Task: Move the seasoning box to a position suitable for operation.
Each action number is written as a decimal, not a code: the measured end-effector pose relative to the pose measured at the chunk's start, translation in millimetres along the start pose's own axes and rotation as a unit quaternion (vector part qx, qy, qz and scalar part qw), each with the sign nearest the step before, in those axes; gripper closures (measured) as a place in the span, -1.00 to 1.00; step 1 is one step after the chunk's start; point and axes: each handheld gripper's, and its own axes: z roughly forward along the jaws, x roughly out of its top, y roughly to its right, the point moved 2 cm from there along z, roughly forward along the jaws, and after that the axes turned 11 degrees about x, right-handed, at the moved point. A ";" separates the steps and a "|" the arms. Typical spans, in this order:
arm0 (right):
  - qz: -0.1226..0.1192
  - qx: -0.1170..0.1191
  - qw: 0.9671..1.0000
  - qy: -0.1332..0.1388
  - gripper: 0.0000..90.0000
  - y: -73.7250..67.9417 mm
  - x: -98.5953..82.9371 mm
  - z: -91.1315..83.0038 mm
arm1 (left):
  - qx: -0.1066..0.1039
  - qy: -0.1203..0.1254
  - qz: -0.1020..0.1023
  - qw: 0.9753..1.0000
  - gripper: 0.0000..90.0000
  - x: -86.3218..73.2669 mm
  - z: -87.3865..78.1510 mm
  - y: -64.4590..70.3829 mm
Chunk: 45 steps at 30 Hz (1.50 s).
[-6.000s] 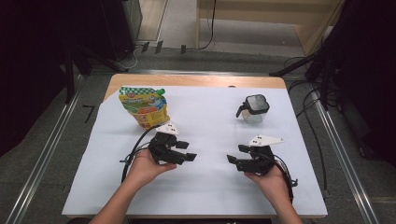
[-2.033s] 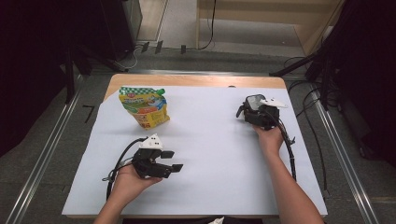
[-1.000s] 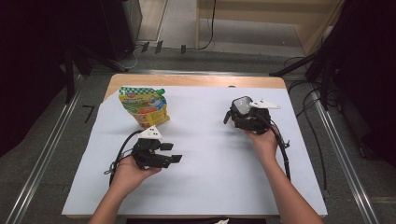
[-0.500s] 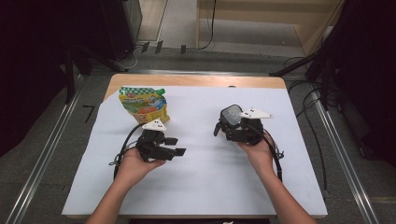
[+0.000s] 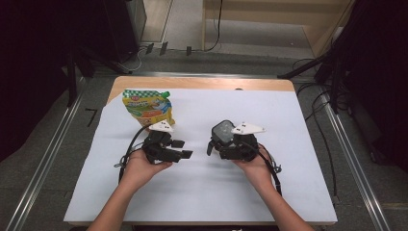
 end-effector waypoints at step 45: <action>0.001 0.050 0.996 -0.073 -0.47 -40.0 -30.2 -47.4 | -0.018 0.009 0.021 1.000 0.03 -2.9 9.3 0.2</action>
